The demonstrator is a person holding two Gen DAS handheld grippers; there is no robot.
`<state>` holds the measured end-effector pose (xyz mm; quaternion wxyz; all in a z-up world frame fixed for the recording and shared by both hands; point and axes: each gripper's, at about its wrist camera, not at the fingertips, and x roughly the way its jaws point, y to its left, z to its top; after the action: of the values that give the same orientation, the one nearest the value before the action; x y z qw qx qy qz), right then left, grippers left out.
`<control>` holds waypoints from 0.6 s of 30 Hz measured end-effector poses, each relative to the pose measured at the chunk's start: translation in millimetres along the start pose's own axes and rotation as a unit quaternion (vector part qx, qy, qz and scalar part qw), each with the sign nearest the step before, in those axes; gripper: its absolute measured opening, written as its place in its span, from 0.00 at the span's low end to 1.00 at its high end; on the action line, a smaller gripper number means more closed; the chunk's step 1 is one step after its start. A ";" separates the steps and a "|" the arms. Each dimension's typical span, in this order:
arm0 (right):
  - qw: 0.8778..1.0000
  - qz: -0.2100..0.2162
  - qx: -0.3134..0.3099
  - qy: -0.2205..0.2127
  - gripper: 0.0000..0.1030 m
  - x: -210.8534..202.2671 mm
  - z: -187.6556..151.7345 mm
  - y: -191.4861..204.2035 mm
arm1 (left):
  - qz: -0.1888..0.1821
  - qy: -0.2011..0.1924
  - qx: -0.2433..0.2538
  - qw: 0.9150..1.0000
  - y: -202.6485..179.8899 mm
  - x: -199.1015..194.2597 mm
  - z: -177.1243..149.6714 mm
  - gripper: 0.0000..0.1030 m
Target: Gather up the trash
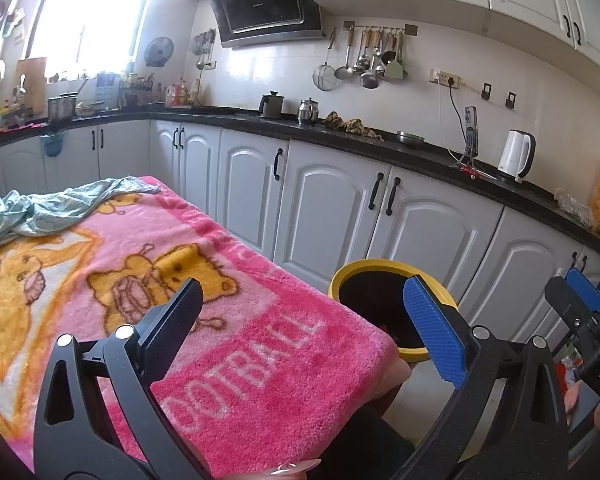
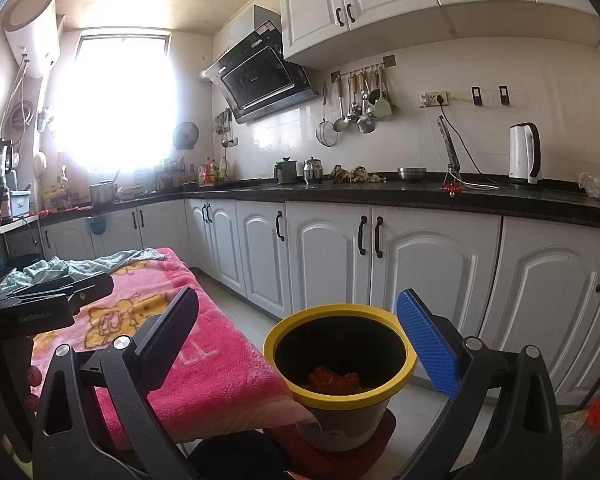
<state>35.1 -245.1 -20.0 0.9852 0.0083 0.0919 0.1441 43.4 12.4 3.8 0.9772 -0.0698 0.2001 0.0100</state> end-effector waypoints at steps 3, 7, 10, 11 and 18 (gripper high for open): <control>1.000 0.000 0.001 0.000 0.94 0.3 -0.6 0.9 | -0.001 -0.001 0.000 1.000 -1.4 0.3 0.9 0.90; 1.000 0.001 0.001 0.000 0.94 -1.5 -0.5 0.7 | -0.001 -0.001 0.000 1.000 -1.5 -0.5 0.1 0.90; 1.000 0.001 0.001 -0.001 0.94 -2.2 -0.5 1.4 | -0.001 -0.002 0.000 1.000 -1.4 -0.8 -0.3 0.90; 1.000 0.000 0.001 -0.001 0.94 -2.2 -0.5 1.3 | 0.000 -0.002 0.001 1.000 -2.1 -0.6 0.0 0.90; 1.000 0.001 0.002 0.001 0.94 -1.8 -0.6 1.3 | 0.001 -0.002 0.001 1.000 -3.0 -0.7 -0.1 0.90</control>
<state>32.9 -244.4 -20.3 0.9850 0.0101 0.0930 0.1451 42.9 9.5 4.4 0.9777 -0.0686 0.1984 0.0111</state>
